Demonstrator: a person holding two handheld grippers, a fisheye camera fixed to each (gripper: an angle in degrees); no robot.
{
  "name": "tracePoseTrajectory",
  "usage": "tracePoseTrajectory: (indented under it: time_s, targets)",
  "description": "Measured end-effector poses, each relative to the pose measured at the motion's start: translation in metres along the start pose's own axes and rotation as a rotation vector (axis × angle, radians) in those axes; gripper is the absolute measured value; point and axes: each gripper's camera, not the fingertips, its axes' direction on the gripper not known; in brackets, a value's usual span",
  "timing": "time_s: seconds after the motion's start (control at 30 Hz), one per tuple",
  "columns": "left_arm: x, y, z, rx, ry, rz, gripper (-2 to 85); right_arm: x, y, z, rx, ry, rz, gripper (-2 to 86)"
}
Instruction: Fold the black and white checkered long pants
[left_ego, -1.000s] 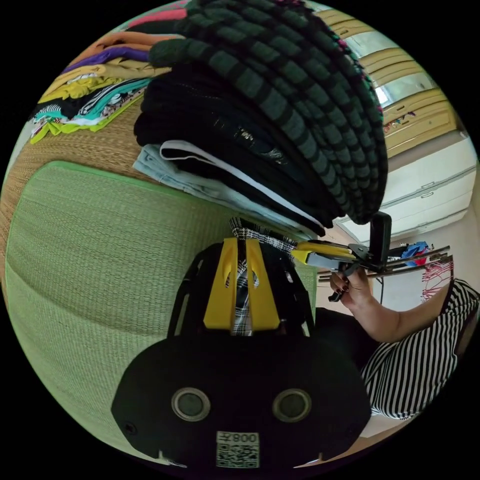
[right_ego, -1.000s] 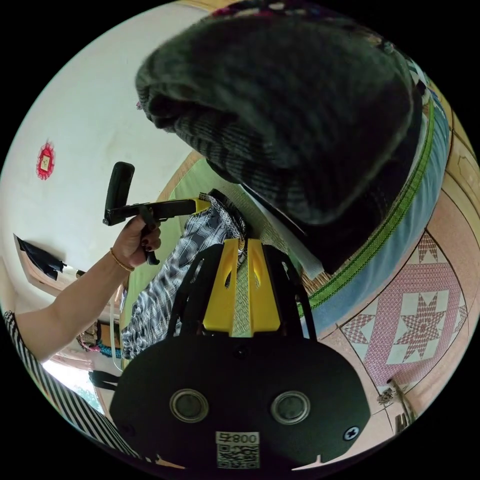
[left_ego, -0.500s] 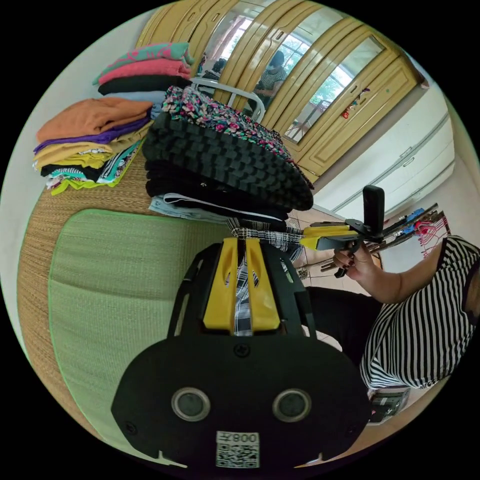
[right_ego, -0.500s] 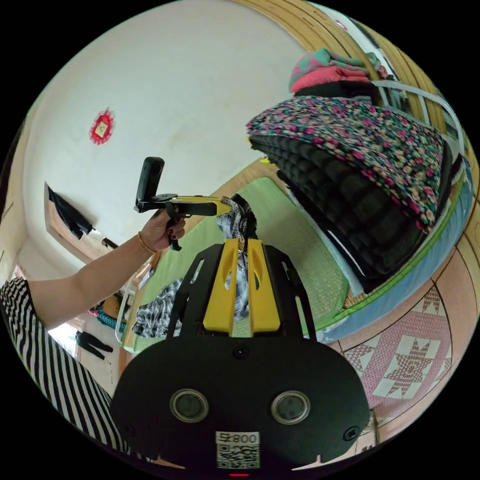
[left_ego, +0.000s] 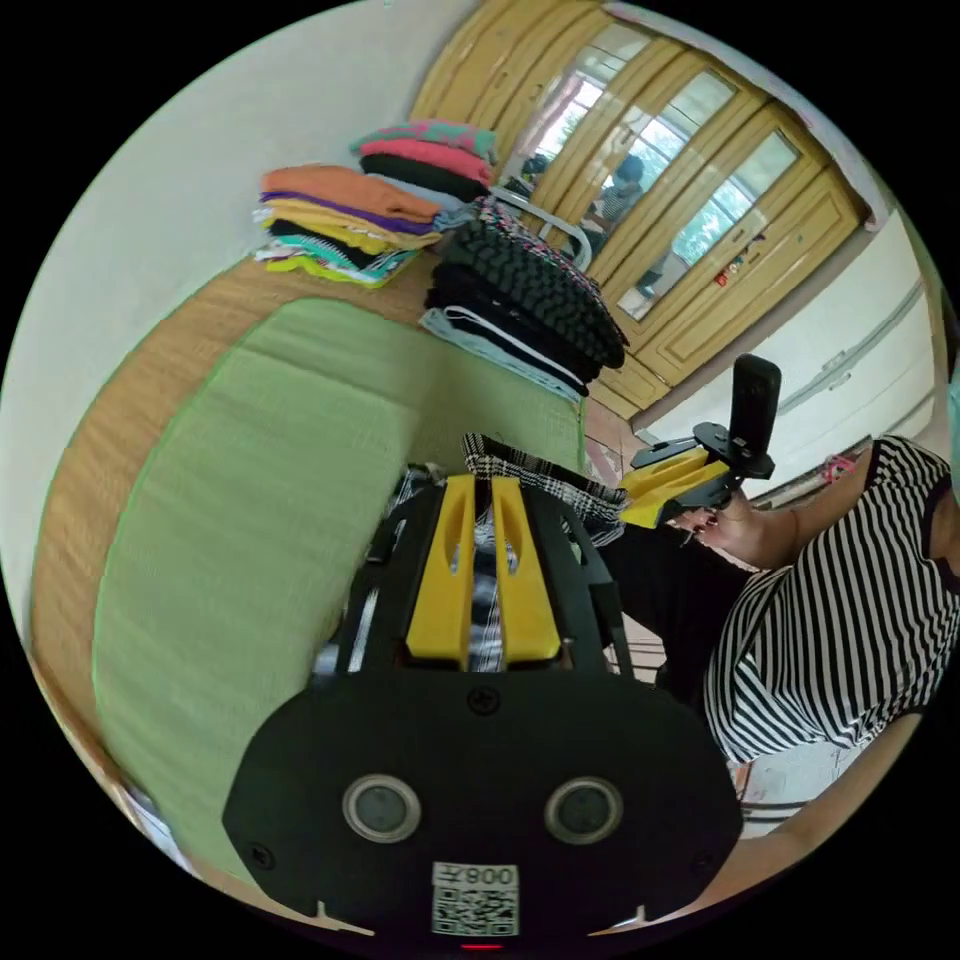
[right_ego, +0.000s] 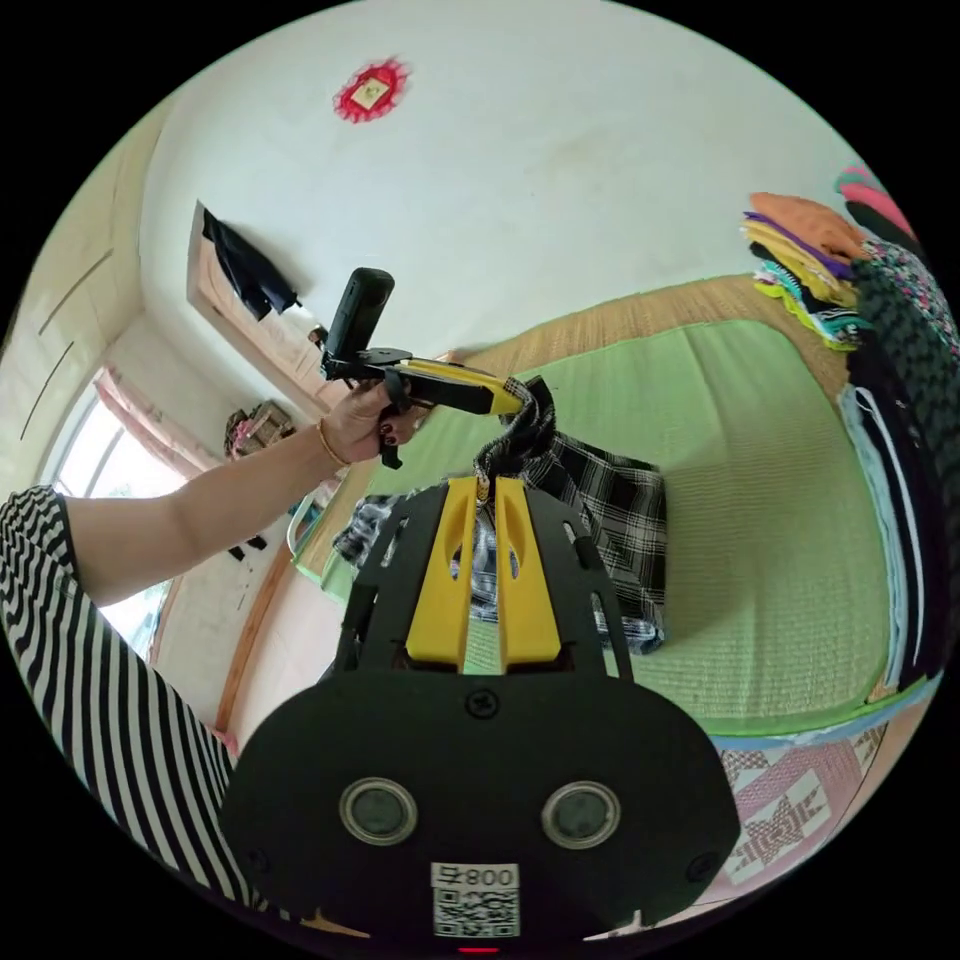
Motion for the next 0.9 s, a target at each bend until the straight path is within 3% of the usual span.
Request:
tracePoseTrajectory:
  time_s: [0.27, 0.7, 0.9]
  targets:
    - [-0.066, 0.139, 0.023, 0.022, 0.068, -0.26, 3.1, -0.051, -0.042, 0.119, -0.235, -0.072, -0.062, 3.5]
    - [-0.131, 0.287, 0.079, 0.019, 0.063, -0.524, 4.6, -0.096, -0.072, 0.265, -0.499, -0.164, -0.104, 3.0]
    - [-0.131, 0.327, 0.089, 0.192, 0.072, -0.59, 3.0, -0.124, -0.08, 0.307, -0.592, -0.164, -0.186, 2.6]
